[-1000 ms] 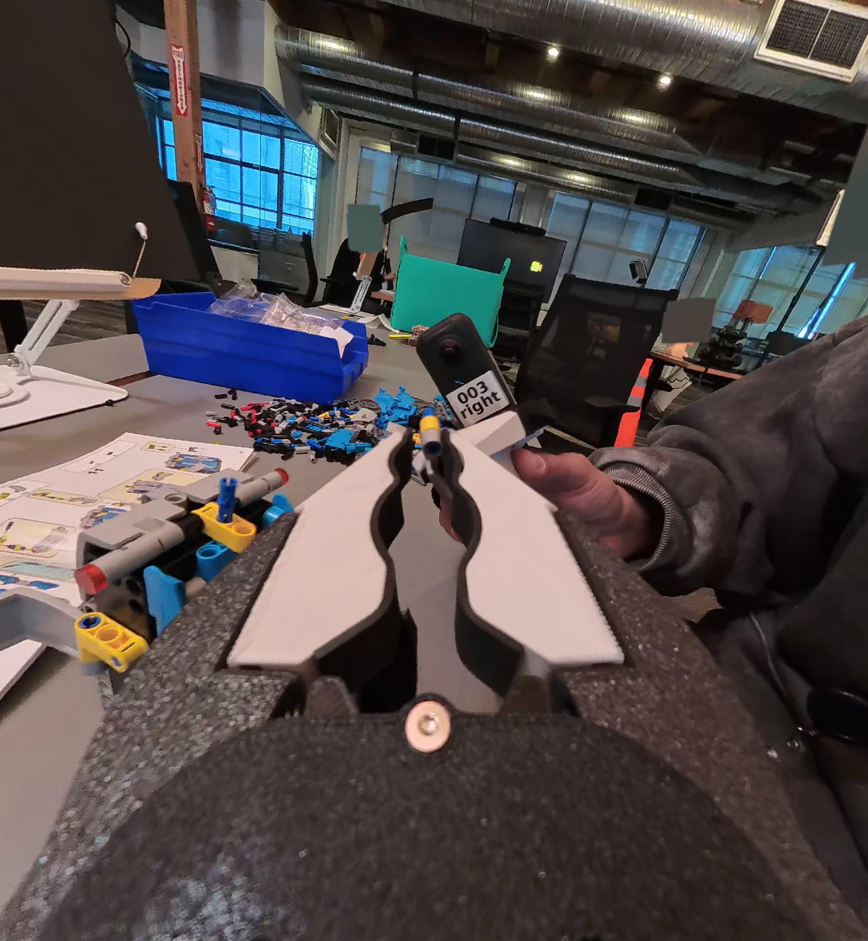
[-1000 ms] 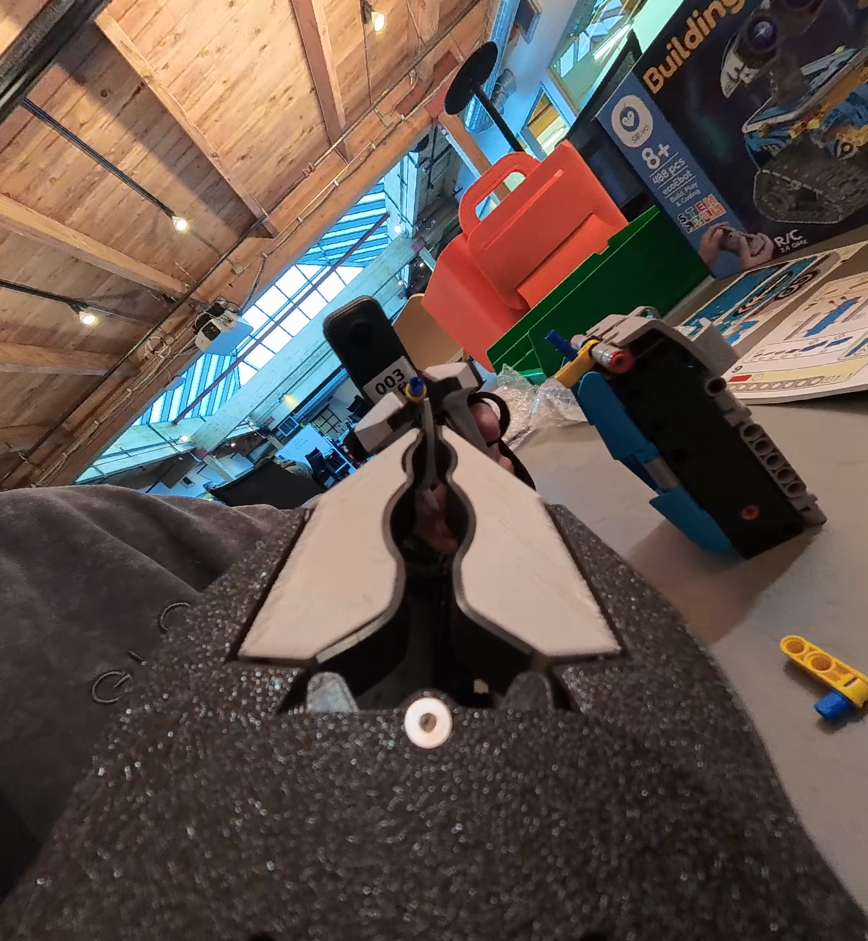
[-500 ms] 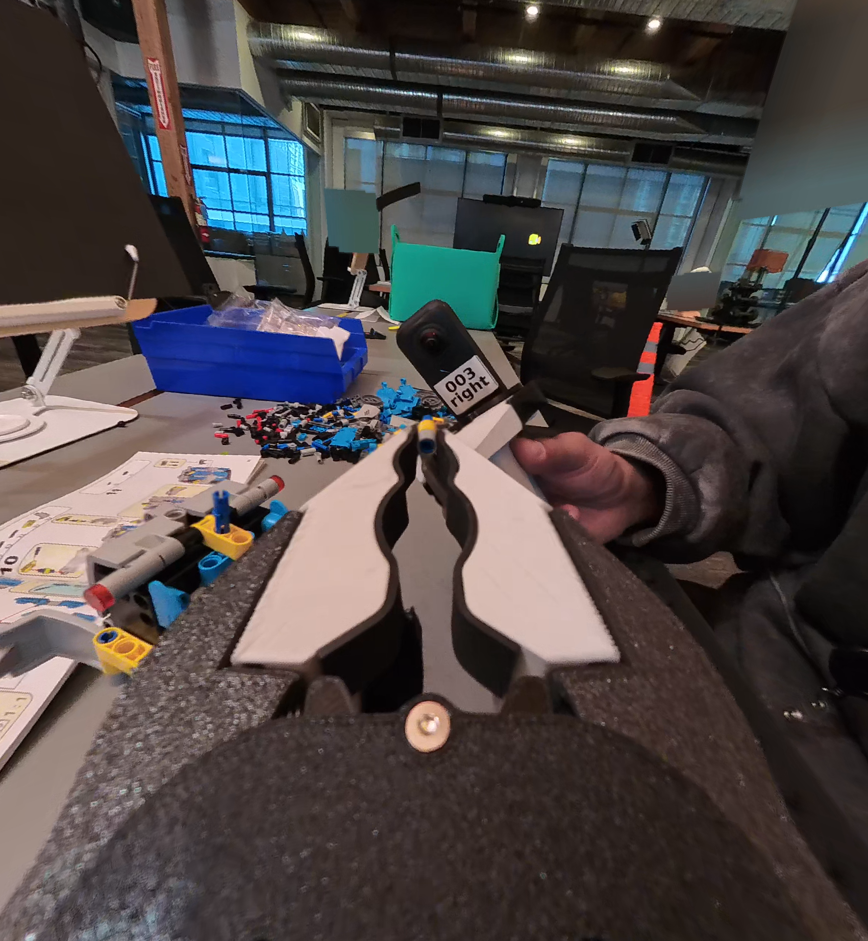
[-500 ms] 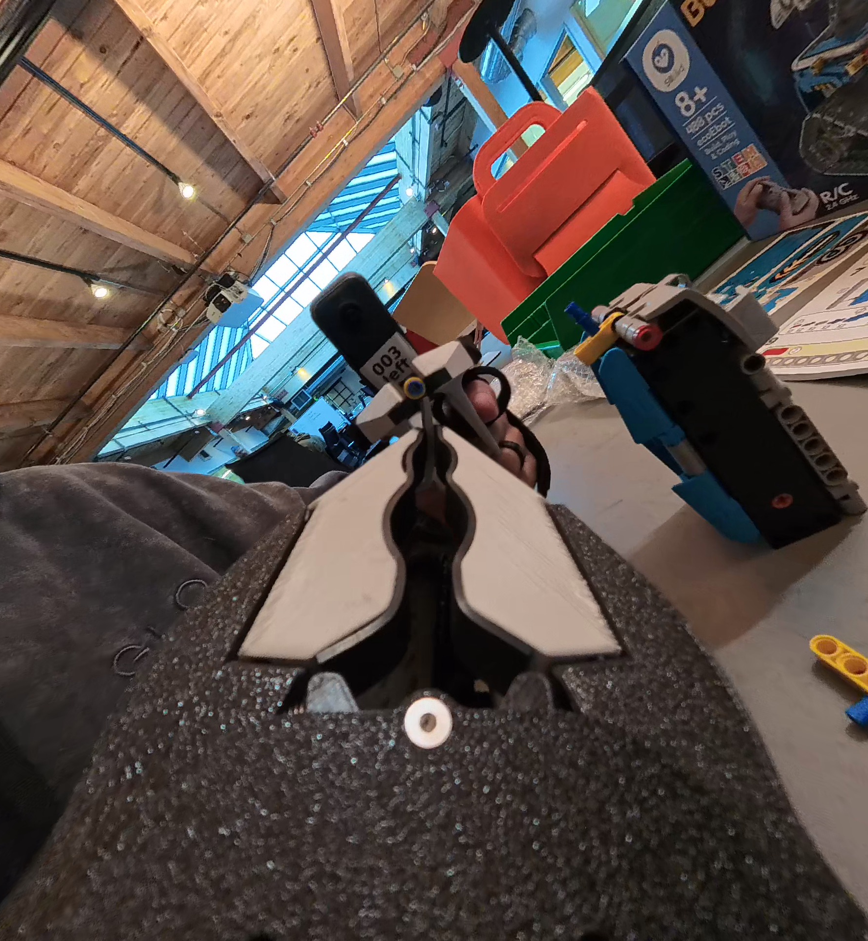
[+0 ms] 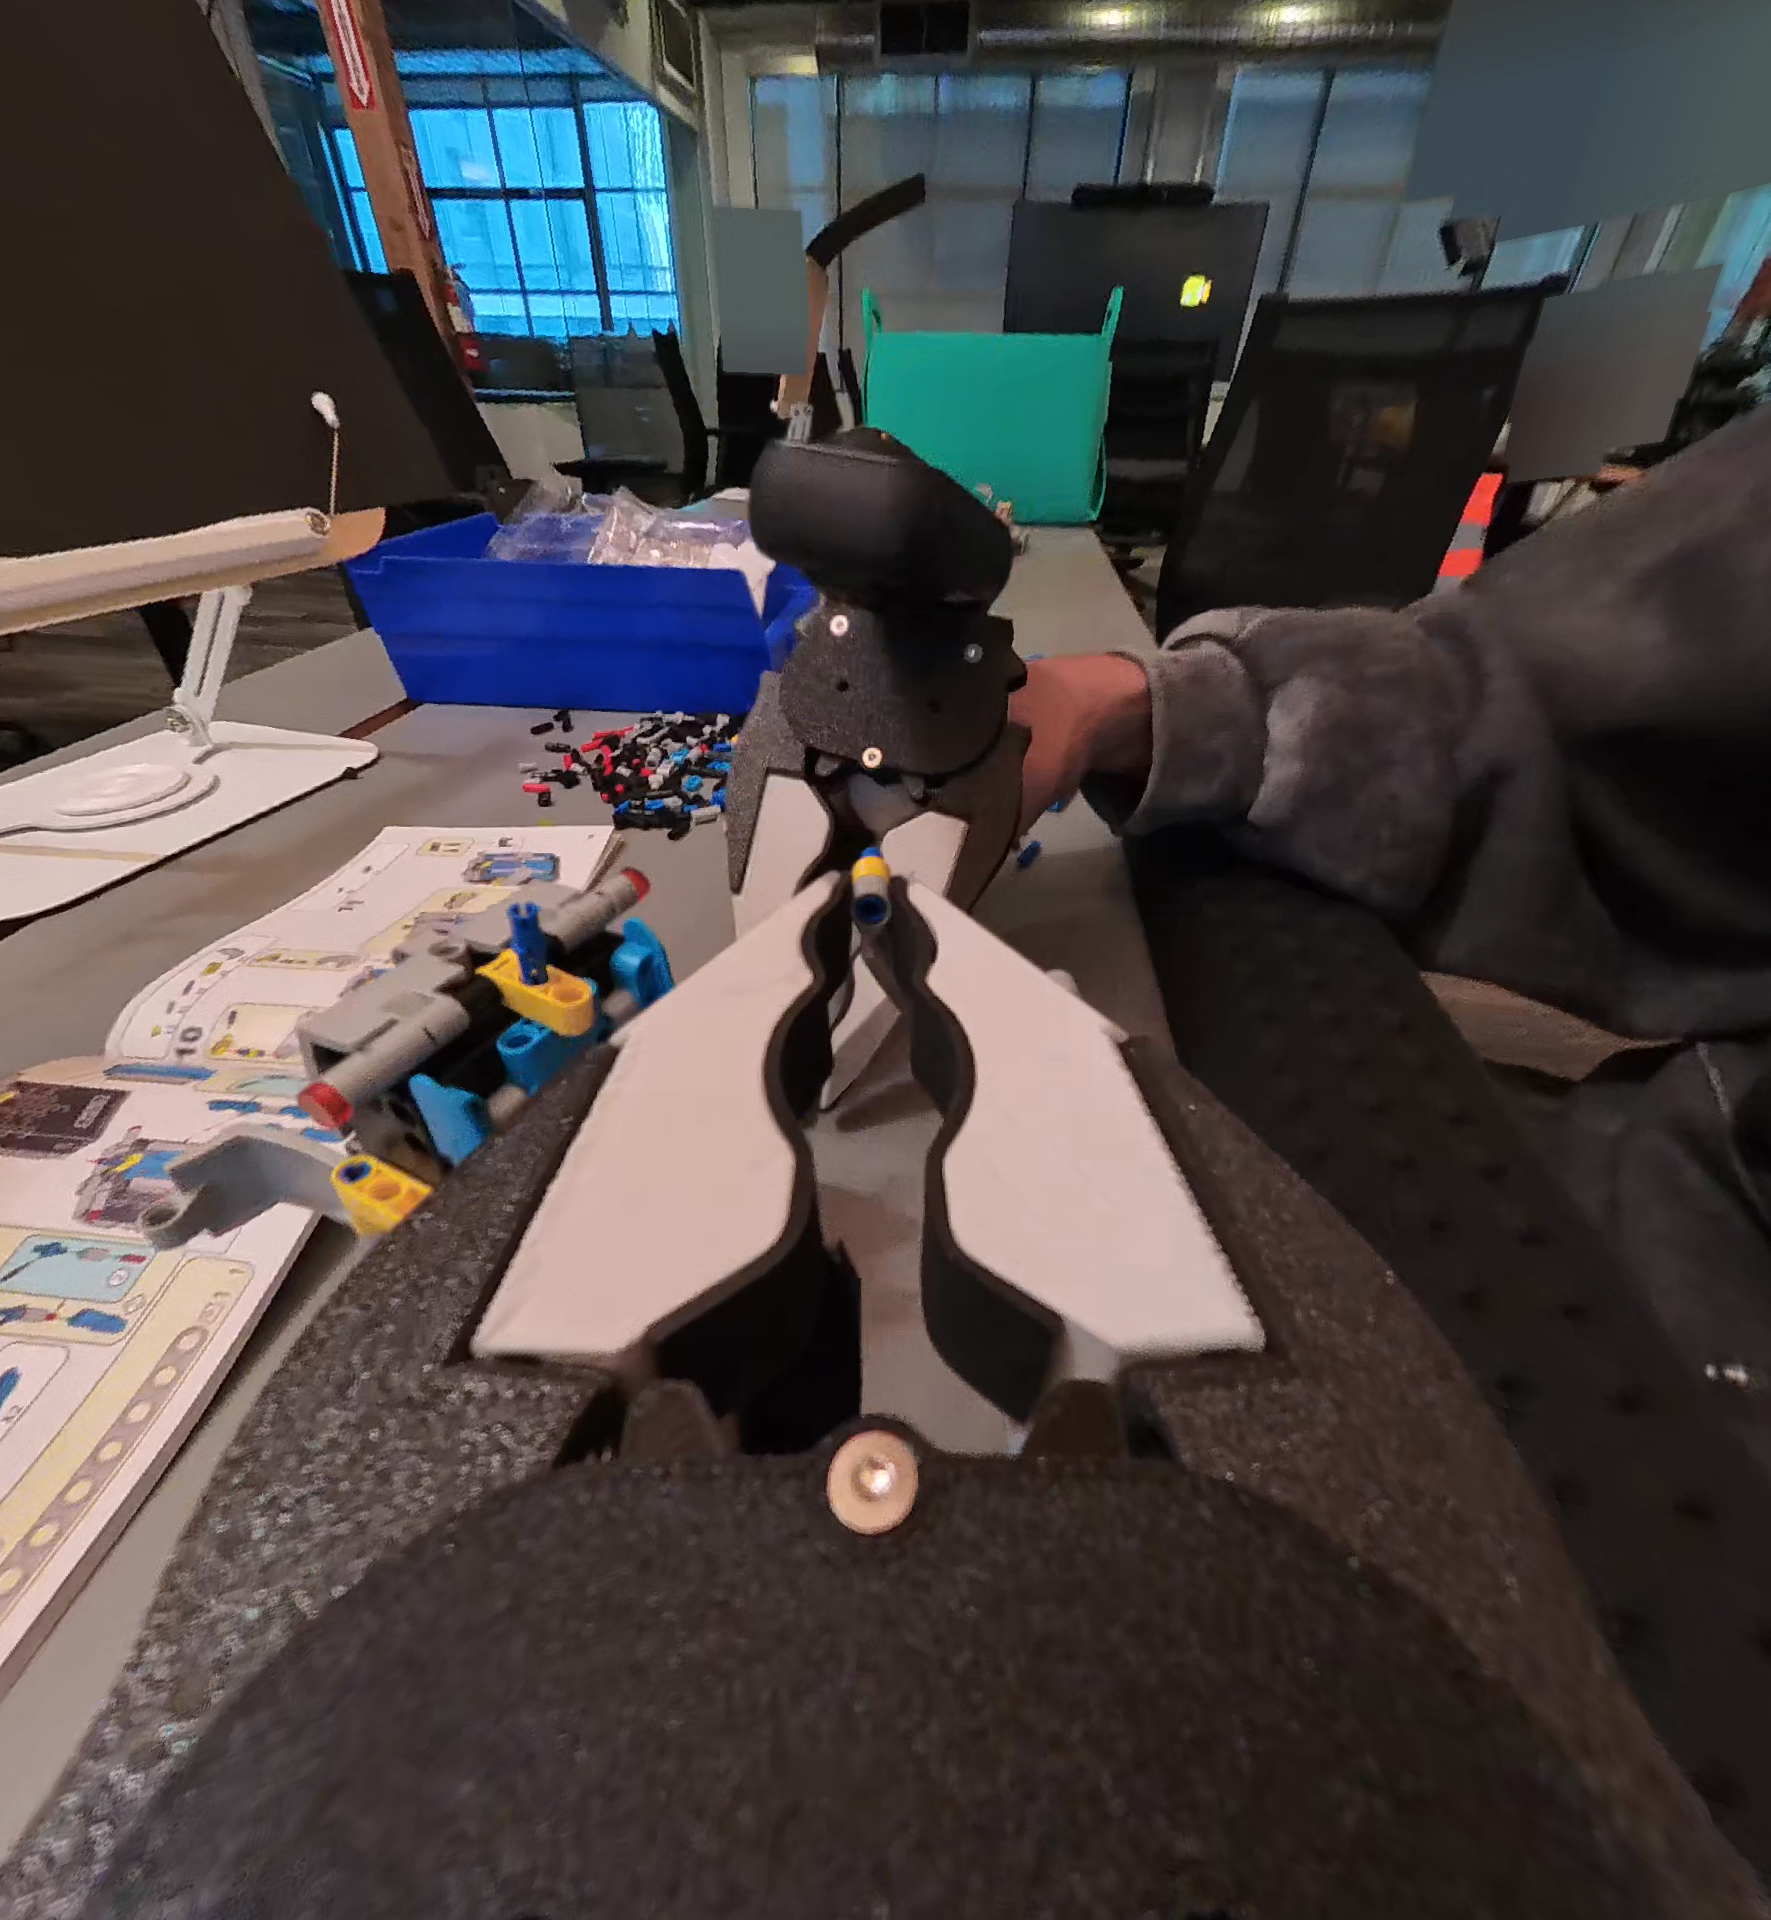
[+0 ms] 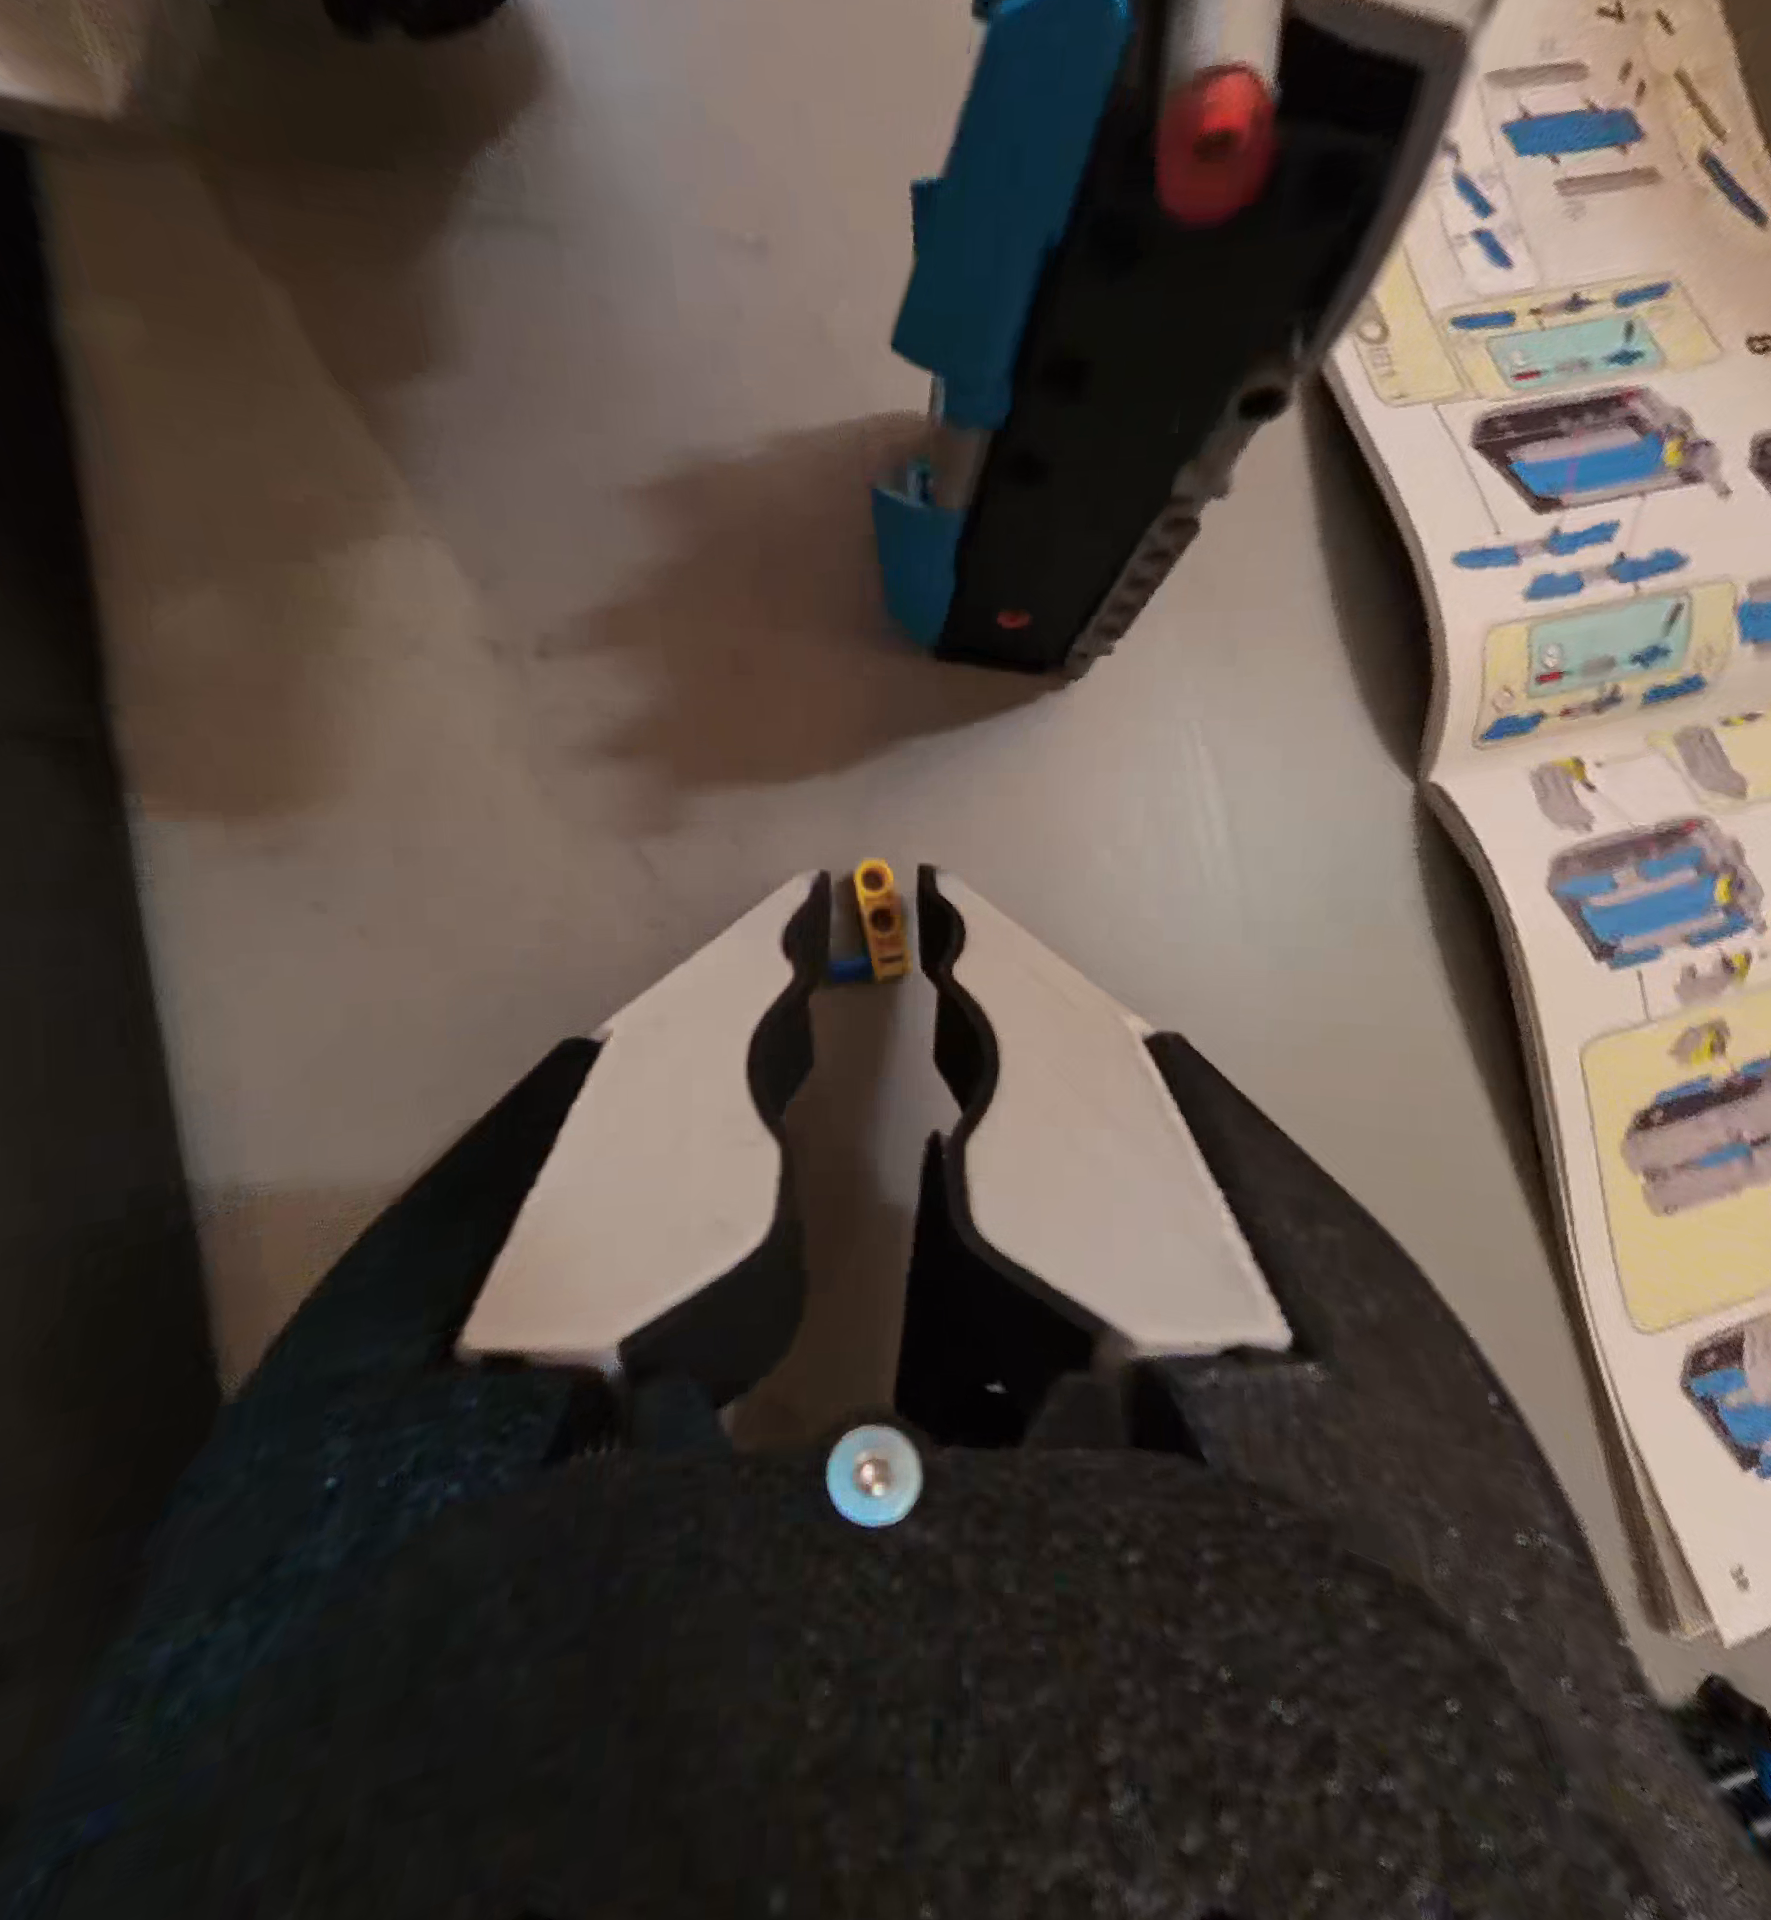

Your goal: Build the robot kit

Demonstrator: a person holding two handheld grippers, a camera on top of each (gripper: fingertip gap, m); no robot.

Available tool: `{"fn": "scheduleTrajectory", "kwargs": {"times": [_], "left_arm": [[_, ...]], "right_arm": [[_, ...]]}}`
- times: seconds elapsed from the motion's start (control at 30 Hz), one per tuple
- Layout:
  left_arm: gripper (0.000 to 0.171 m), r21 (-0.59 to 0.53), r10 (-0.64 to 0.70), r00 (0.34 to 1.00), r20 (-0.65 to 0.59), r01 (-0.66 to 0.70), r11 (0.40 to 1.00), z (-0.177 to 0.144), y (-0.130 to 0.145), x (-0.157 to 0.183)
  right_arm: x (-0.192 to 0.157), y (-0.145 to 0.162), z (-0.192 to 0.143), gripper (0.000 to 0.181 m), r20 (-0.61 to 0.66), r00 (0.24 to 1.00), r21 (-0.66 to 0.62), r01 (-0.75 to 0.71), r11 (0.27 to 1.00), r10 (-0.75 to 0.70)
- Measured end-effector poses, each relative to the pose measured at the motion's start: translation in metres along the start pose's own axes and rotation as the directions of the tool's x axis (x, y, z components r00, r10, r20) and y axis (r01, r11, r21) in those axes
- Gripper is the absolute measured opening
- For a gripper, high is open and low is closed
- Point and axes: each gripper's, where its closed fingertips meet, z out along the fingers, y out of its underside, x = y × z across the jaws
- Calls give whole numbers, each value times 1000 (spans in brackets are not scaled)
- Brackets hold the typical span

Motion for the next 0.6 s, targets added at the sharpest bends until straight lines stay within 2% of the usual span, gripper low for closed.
{"fn": "scheduleTrajectory", "kwargs": {"times": [0.13, 0.2, 0.3, 0.33, 0.4, 0.43, 0.5, 0.53, 0.6], "left_arm": [[6, -41, -17, 1000, -17, 17, 999, -1, 10, 3], [6, -44, -30, 998, -46, 28, 999, 1, 12, 8], [6, -57, -24, 998, -56, 21, 998, 2, 16, 10], [6, -51, -25, 998, -57, 22, 998, 2, 14, 10], [6, -39, -28, 998, -49, 27, 999, 1, 13, 8], [6, -34, -27, 999, -41, 25, 999, 0, 12, 7], [6, -24, -31, 999, -26, 30, 999, -1, 10, 4], [6, -23, -36, 999, -15, 36, 999, -1, 9, 2], [7, -31, -47, 999, 5, 48, 998, -2, 10, -2]], "right_arm": [[-1, 4, 6, 18, 16, 1000, -13, 8, 1000, -8], [-2, 3, 8, 9, 33, 999, -2, 5, 1000, -5], [6, 3, 7, 7, -11, 1000, -6, 11, 1000, -11], [6, -3, 3, 7, -10, 1000, 38, -3, 999, 3], [4, -31, -14, 7, 67, 989, 241, -145, 960, 132], [2, -47, -28, 7, 143, 970, 351, -236, 906, 197], [3, -68, -56, 7, 286, 904, 513, -424, 746, 317], [5, -72, -67, 7, 357, 858, 556, -513, 654, 370], [11, -76, -87, 6, 547, 723, 592, -691, 416, 423]]}}
